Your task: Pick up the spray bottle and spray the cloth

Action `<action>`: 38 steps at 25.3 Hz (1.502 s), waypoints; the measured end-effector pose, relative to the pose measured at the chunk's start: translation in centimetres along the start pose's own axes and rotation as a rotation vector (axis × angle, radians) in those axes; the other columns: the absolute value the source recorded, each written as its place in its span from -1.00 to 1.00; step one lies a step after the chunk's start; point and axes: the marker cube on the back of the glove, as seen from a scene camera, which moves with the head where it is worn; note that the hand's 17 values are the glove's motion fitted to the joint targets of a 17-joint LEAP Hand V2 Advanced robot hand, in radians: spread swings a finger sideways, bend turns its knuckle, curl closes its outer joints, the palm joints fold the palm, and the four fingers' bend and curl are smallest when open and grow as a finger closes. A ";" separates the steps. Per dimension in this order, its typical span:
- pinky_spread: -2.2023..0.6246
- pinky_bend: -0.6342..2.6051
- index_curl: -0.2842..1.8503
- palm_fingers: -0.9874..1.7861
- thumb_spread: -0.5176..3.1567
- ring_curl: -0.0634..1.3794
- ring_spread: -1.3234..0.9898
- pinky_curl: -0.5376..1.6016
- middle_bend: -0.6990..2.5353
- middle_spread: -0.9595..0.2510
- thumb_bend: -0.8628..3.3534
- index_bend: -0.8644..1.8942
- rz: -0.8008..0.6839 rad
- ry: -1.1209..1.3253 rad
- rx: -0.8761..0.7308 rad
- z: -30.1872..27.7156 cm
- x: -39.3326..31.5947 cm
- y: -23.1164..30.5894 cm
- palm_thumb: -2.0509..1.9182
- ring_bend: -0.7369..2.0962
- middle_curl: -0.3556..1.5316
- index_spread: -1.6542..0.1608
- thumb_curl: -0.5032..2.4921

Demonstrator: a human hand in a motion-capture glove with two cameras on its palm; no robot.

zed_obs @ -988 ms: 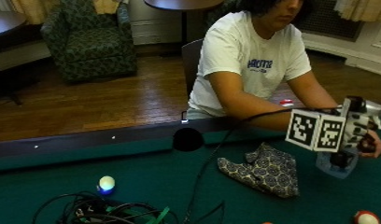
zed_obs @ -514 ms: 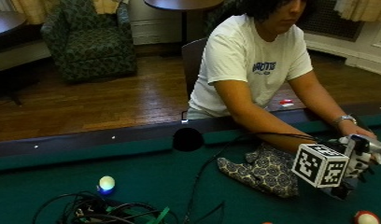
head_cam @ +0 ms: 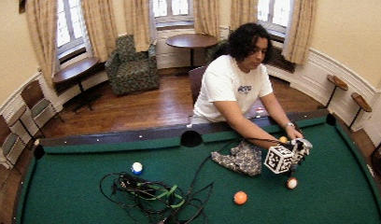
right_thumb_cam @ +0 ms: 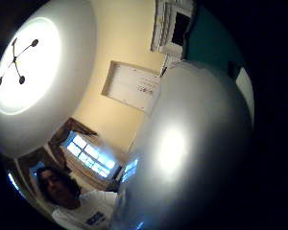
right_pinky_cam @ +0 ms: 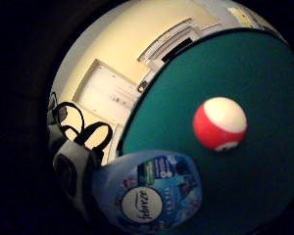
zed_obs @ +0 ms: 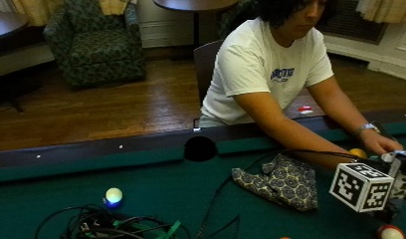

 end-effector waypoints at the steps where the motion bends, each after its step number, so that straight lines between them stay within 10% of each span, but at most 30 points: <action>1: 0.33 -0.30 -0.15 0.72 -0.60 -0.22 -0.03 -0.09 -0.15 0.24 -0.60 -0.08 0.002 -0.007 -0.007 0.1 0.1 -0.2 0.49 0.07 -0.01 0.52 -0.10; 18: 0.42 -0.40 -0.18 0.60 -0.48 -0.26 -0.01 -0.14 -0.12 0.28 -0.61 -0.17 0.150 -0.041 -0.211 0.1 1.6 1.4 0.47 0.04 -0.02 0.51 -0.12; 38: 0.71 -0.35 -0.35 -0.08 -0.21 -0.46 0.05 -0.13 -0.45 0.30 -0.61 -0.29 0.103 0.311 -0.490 -9.4 1.0 7.9 0.41 -0.29 -0.23 0.37 -0.26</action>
